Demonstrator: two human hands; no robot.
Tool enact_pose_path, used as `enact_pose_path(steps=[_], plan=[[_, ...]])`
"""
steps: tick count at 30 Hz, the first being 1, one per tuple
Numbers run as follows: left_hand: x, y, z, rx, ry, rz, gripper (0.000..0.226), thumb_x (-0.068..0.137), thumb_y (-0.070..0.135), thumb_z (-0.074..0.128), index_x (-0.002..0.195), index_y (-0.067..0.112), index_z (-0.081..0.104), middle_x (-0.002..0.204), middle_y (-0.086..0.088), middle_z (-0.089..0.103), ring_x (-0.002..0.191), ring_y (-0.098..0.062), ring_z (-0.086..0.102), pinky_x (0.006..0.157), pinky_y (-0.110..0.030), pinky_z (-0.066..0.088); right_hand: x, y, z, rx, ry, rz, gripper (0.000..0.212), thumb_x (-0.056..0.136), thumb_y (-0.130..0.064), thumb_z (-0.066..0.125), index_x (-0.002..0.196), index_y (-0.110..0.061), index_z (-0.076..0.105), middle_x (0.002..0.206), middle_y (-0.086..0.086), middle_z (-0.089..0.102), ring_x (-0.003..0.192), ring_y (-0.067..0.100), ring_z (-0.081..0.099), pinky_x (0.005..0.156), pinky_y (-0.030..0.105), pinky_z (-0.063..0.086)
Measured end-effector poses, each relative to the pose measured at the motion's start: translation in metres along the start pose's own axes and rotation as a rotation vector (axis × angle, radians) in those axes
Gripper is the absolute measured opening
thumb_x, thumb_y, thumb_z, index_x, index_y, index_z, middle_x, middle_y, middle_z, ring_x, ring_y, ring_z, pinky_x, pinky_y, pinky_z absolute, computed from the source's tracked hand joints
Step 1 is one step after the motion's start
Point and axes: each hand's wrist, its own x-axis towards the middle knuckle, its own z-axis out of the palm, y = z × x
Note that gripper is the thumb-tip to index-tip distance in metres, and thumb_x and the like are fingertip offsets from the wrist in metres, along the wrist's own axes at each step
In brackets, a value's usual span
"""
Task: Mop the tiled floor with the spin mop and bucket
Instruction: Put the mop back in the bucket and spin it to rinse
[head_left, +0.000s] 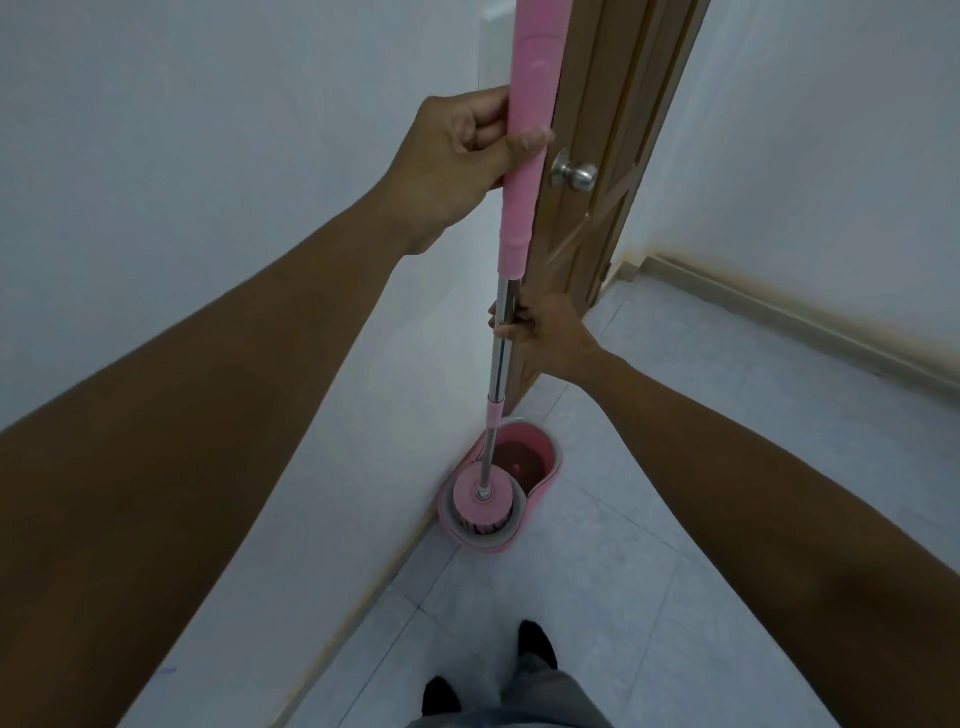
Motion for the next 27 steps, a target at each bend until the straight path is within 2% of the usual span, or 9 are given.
enact_pose_path(steps=[4,7,10,13,17,21,23,26,27], plan=[[-0.007,-0.018,-0.002,-0.005,0.002,-0.049,0.047,0.096,0.017,0.063,0.139,0.003,0.052,0.122,-0.008,0.068,0.105,-0.015,0.070,0.085,-0.026,0.058,-0.002,0.006,0.019,-0.012,-0.030,0.049,0.017,0.093,-0.007,0.060,0.108,0.000,0.064,0.098,0.013,0.071,0.089,0.026,0.070,0.087,0.025,0.058],[-0.009,-0.033,-0.002,-0.011,0.001,-0.076,0.048,0.095,0.016,0.064,0.139,0.003,0.052,0.124,-0.010,0.068,0.107,-0.018,0.070,0.091,-0.032,0.058,0.000,0.012,0.030,0.005,-0.040,0.098,0.018,0.093,-0.006,0.059,0.110,0.000,0.063,0.098,0.014,0.070,0.088,0.027,0.069,0.083,0.016,0.056],[-0.008,-0.046,-0.001,-0.022,-0.002,-0.098,0.048,0.094,0.014,0.065,0.139,0.001,0.052,0.124,-0.013,0.068,0.109,-0.021,0.069,0.094,-0.040,0.057,0.003,0.020,0.035,-0.026,-0.056,0.127,0.019,0.093,-0.007,0.059,0.112,-0.003,0.061,0.099,0.011,0.070,0.088,0.027,0.069,0.087,0.031,0.059],[-0.003,-0.051,0.000,-0.018,-0.004,-0.093,0.049,0.095,0.014,0.065,0.139,0.001,0.051,0.125,-0.014,0.067,0.109,-0.023,0.069,0.095,-0.041,0.057,0.007,0.024,0.033,-0.013,-0.056,0.140,0.019,0.092,-0.005,0.060,0.111,-0.004,0.061,0.099,0.012,0.071,0.088,0.027,0.069,0.080,0.018,0.056],[0.009,-0.041,-0.004,-0.008,-0.005,-0.040,0.045,0.096,0.014,0.063,0.137,0.002,0.052,0.120,-0.012,0.069,0.106,-0.018,0.070,0.087,-0.028,0.058,0.017,0.021,0.022,-0.036,-0.050,0.111,0.021,0.091,-0.007,0.063,0.111,-0.004,0.062,0.100,0.010,0.072,0.090,0.024,0.071,0.078,0.010,0.049],[0.018,-0.032,-0.005,0.021,0.001,-0.003,0.048,0.096,0.017,0.063,0.139,0.001,0.050,0.123,-0.011,0.068,0.107,-0.018,0.070,0.091,-0.033,0.058,0.025,0.016,0.012,-0.034,-0.051,0.123,0.022,0.091,-0.005,0.063,0.112,-0.005,0.062,0.103,0.010,0.072,0.092,0.023,0.071,0.070,0.001,0.046],[0.019,-0.030,-0.005,0.036,-0.001,-0.001,0.049,0.096,0.018,0.063,0.140,0.002,0.050,0.123,-0.010,0.067,0.107,-0.018,0.070,0.091,-0.032,0.058,0.026,0.013,0.010,0.000,-0.056,0.146,0.023,0.091,-0.004,0.062,0.114,-0.004,0.062,0.105,0.012,0.071,0.093,0.023,0.070,0.073,0.004,0.050],[0.018,-0.032,-0.005,0.031,0.007,-0.011,0.049,0.096,0.018,0.063,0.140,0.001,0.050,0.122,-0.010,0.068,0.106,-0.017,0.070,0.089,-0.030,0.058,0.023,0.012,0.010,0.047,-0.045,0.184,0.025,0.090,-0.002,0.061,0.115,-0.003,0.062,0.107,0.015,0.069,0.095,0.025,0.068,0.084,0.019,0.056],[0.016,-0.033,-0.004,0.021,0.009,-0.021,0.049,0.096,0.018,0.063,0.140,0.001,0.050,0.122,-0.010,0.068,0.106,-0.017,0.070,0.089,-0.030,0.058,0.022,0.012,0.012,0.052,-0.050,0.187,0.024,0.090,0.000,0.060,0.114,-0.002,0.062,0.106,0.017,0.069,0.093,0.026,0.068,0.083,0.018,0.057]])
